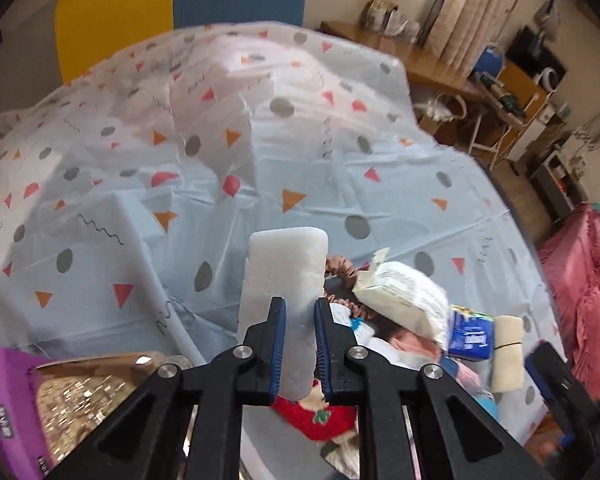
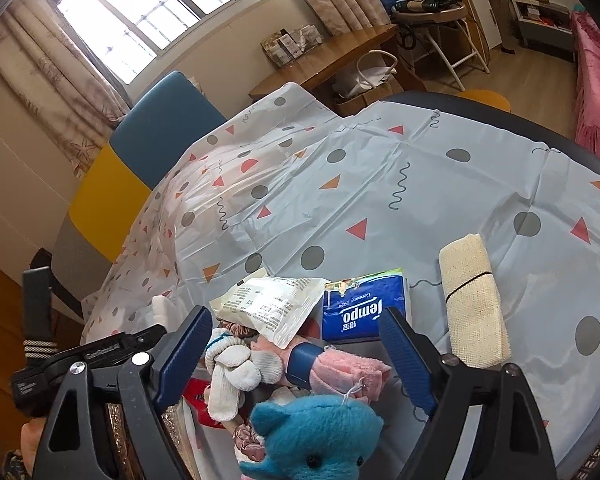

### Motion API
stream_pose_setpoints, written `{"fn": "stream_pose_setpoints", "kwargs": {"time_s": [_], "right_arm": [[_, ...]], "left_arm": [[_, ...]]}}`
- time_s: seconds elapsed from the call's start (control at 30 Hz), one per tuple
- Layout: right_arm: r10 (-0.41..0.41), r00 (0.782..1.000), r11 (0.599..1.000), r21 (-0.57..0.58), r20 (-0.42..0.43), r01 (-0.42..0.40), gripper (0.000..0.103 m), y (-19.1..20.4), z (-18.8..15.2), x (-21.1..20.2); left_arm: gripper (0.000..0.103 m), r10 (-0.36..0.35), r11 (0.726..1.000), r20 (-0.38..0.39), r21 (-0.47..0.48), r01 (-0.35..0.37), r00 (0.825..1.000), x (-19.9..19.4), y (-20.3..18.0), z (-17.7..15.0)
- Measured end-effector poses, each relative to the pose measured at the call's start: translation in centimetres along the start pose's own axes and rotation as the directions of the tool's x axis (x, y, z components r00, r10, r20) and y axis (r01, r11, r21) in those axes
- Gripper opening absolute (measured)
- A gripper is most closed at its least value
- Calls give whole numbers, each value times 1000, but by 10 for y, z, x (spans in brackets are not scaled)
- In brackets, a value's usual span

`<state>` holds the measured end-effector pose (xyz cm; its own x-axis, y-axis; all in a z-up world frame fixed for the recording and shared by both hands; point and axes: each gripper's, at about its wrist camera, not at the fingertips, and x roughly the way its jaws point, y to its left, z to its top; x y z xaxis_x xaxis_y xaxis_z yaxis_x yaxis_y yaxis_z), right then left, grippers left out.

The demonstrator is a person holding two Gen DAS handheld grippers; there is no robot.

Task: Organize soft objects
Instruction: 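Drop the white sponge into the gold tray with the left gripper while the right grasps the teddy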

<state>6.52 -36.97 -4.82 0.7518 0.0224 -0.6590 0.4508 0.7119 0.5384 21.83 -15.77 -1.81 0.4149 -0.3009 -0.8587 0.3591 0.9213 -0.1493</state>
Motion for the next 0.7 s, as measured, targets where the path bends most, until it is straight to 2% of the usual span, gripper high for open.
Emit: {"fn": "stream_pose_setpoints", "kwargs": {"time_s": [0.07, 0.13, 0.2, 0.27, 0.3, 0.4, 0.5, 0.57, 0.7], "right_arm": [[22, 1000, 1000, 16, -16, -22, 86, -3, 1, 2], [80, 995, 996, 46, -52, -78, 84, -7, 1, 5], [140, 984, 989, 71, -112, -133, 84, -7, -2, 12], [163, 973, 986, 55, -164, -156, 84, 0, -8, 19], [148, 972, 989, 28, -184, -145, 84, 4, -11, 21], [28, 975, 995, -89, -219, -49, 84, 18, -21, 26], [-81, 985, 974, -221, -155, 45, 84, 29, -27, 15], [-106, 986, 977, -198, -130, 79, 84, 21, -28, 5], [-68, 985, 997, -41, -162, 62, 84, -7, -32, -4]], "left_arm": [[15, -19, 1000, 50, 6, 18, 999, -23, 1, -3], [15, -42, 999, 93, 9, 41, 995, -46, 2, -8], [15, -54, 999, 131, 12, 53, 990, -66, 5, -13], [15, -61, 998, 169, 18, 59, 984, -86, 9, -21], [15, -63, 998, 185, 21, 60, 981, -95, 12, -25], [15, -58, 998, 232, 30, 53, 971, -120, 22, -40], [15, -72, 997, 265, 1, 74, 962, -143, 41, -55], [15, -79, 995, 289, -30, 92, 954, -160, 57, -66], [15, -67, 989, 352, -102, 110, 934, -195, 96, -88]]}}
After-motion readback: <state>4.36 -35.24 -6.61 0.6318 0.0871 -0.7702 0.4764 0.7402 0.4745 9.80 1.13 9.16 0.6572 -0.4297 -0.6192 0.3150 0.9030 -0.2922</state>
